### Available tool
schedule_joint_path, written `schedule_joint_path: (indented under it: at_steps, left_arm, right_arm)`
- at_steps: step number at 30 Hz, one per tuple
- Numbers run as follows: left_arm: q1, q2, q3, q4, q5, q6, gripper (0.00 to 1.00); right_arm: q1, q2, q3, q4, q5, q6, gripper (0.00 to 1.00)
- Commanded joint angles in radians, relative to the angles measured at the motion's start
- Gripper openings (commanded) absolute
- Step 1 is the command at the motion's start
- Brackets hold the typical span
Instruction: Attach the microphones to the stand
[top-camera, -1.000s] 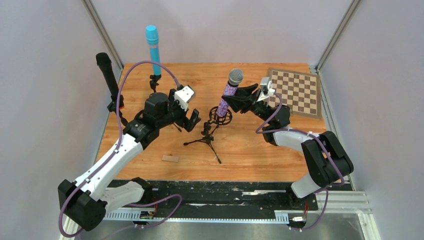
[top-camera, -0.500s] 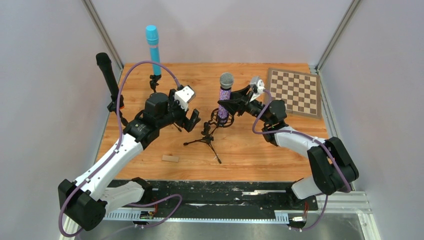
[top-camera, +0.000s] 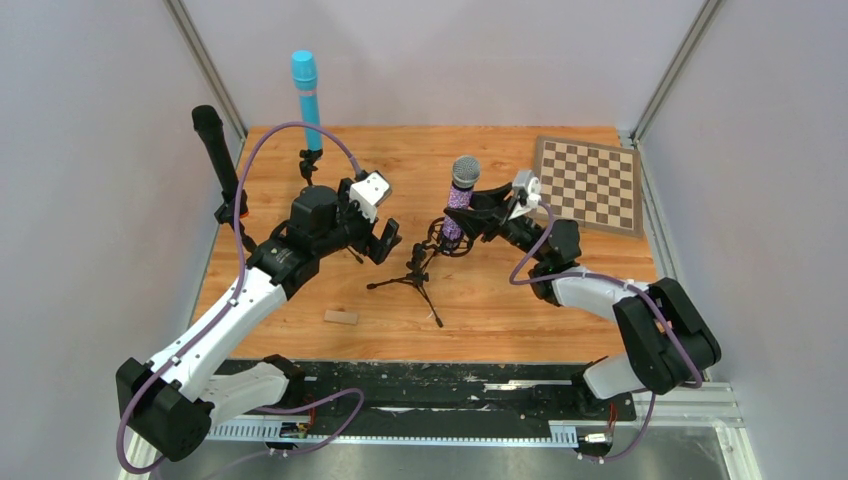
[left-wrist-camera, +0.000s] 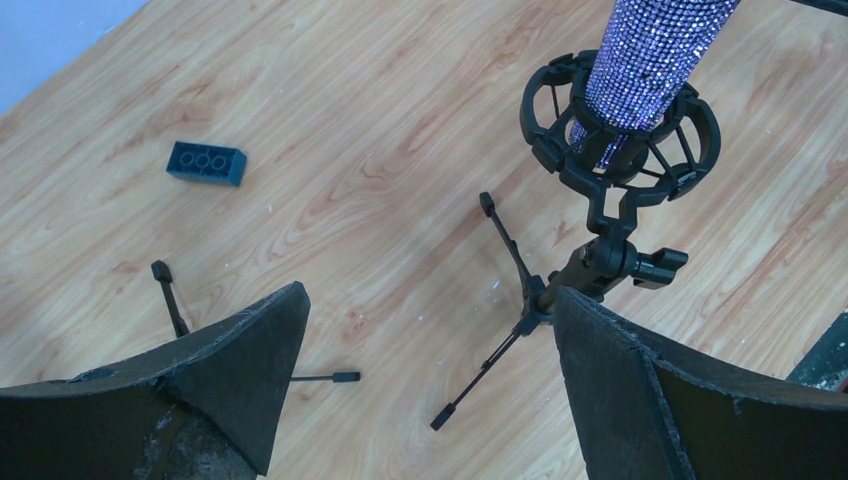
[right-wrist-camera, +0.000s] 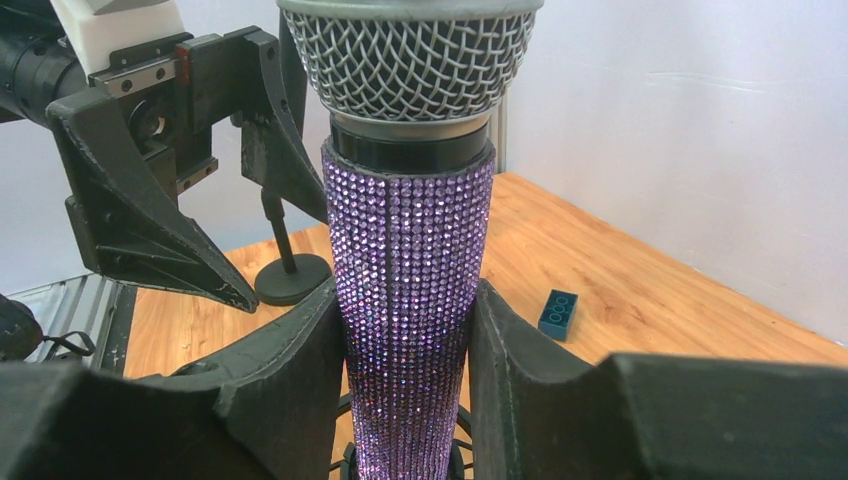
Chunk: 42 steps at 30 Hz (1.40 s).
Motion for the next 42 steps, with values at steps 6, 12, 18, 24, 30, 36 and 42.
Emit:
schedule_joint_path:
  at_steps: [6, 12, 18, 24, 30, 36, 42]
  left_arm:
    - [-0.011, 0.004, 0.001, 0.011, -0.006, 0.02, 1.0]
    - [-0.011, 0.005, 0.001, 0.01, -0.008, 0.021, 1.0]
    - [-0.013, 0.006, 0.0, 0.01, -0.009, 0.022, 1.0]
    - [-0.014, 0.005, 0.001, 0.009, -0.011, 0.025, 1.0]
    - [-0.013, 0.005, 0.001, 0.008, -0.015, 0.025, 1.0]
    - [-0.015, 0.006, 0.001, 0.008, -0.017, 0.027, 1.0]
    - [-0.017, 0.005, 0.0, 0.008, -0.019, 0.029, 1.0]
  right_arm:
    - [0.007, 0.037, -0.054, 0.221, 0.004, 0.042, 0.0]
    - [0.008, 0.093, -0.05, 0.336, -0.006, 0.117, 0.0]
    - [0.016, 0.118, -0.051, 0.335, -0.007, 0.116, 0.0]
    - [0.034, 0.116, -0.058, 0.264, 0.006, 0.069, 0.0]
    - [0.046, 0.104, -0.062, 0.206, 0.019, 0.02, 0.02]
    - [0.046, 0.103, -0.073, 0.205, 0.043, 0.036, 0.3]
    - [0.047, 0.088, -0.071, 0.216, 0.055, 0.061, 0.59]
